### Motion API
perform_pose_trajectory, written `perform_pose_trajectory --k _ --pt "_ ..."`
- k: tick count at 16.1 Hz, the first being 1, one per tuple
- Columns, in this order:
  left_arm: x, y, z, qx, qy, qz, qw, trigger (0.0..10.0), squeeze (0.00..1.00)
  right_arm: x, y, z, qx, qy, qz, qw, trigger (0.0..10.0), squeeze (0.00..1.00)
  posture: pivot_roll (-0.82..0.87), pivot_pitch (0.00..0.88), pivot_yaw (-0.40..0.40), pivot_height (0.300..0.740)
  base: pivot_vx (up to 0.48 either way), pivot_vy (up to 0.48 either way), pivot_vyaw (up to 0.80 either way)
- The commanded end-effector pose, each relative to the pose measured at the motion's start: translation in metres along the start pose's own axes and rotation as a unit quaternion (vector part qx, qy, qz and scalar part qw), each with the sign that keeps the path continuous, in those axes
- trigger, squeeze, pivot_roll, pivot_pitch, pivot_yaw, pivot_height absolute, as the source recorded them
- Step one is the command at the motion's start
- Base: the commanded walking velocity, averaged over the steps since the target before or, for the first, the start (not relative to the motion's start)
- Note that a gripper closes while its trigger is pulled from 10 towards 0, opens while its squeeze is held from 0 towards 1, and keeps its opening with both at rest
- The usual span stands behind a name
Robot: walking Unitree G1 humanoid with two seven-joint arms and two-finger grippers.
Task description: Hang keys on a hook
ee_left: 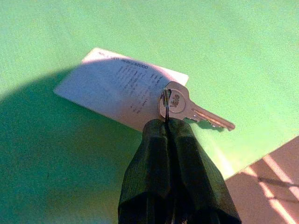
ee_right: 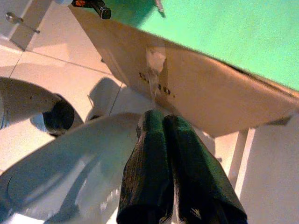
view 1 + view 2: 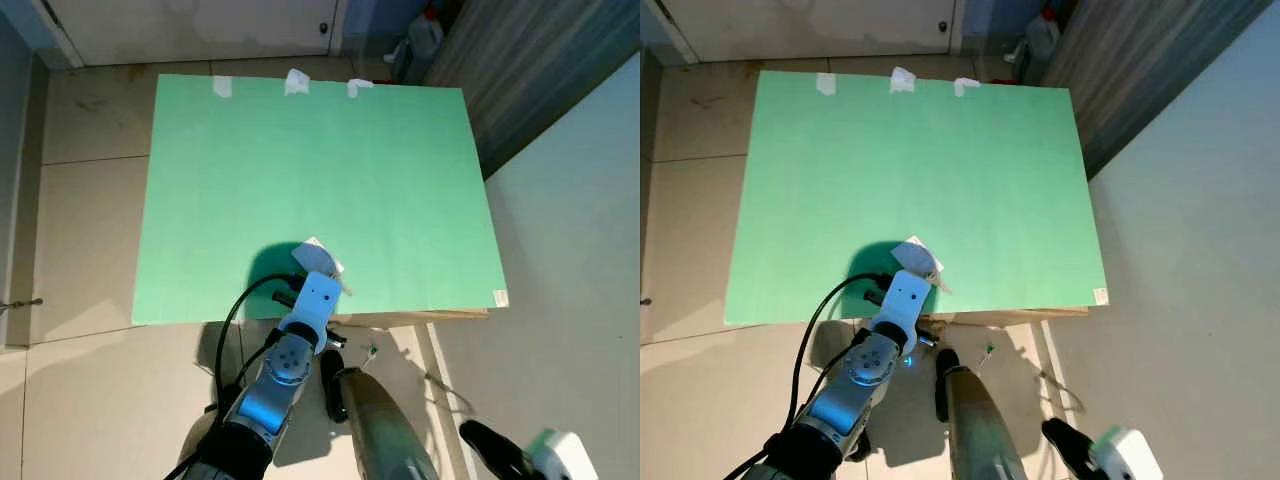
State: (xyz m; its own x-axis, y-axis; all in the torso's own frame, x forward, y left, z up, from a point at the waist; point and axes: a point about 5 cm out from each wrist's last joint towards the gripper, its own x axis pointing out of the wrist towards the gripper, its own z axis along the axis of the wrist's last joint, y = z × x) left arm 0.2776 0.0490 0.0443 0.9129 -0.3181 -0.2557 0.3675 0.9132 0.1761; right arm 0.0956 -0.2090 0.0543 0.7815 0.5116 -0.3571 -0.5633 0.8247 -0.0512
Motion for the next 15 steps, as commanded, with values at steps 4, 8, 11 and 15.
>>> perform_pose_trajectory --k 4,8,11,15 --pt "-0.005 0.020 0.034 -0.037 -0.076 -0.024 0.996 0.0 0.00 0.048 0.004 0.010 0.025 -0.040 -0.011 0.999 10.0 0.00 -0.26 0.231 -0.026 0.740 0.000 0.000 0.00" --pt "-0.006 0.055 0.053 -0.015 -0.101 -0.023 0.994 0.0 0.00 0.142 -0.022 0.045 0.056 -0.091 -0.030 0.994 10.0 0.00 -0.18 0.110 0.024 0.740 0.000 0.000 0.00" --pt "-0.011 0.083 0.064 -0.001 -0.116 0.002 0.993 0.0 0.00 0.168 -0.031 0.070 0.062 -0.135 -0.039 0.988 10.0 0.00 -0.14 0.033 0.046 0.740 0.000 0.000 0.00" --pt "-0.040 0.104 0.057 -0.047 -0.125 0.038 0.990 0.0 0.00 0.181 -0.055 0.098 0.078 -0.186 -0.082 0.976 10.0 0.00 -0.11 0.000 0.077 0.740 0.000 0.000 0.00"
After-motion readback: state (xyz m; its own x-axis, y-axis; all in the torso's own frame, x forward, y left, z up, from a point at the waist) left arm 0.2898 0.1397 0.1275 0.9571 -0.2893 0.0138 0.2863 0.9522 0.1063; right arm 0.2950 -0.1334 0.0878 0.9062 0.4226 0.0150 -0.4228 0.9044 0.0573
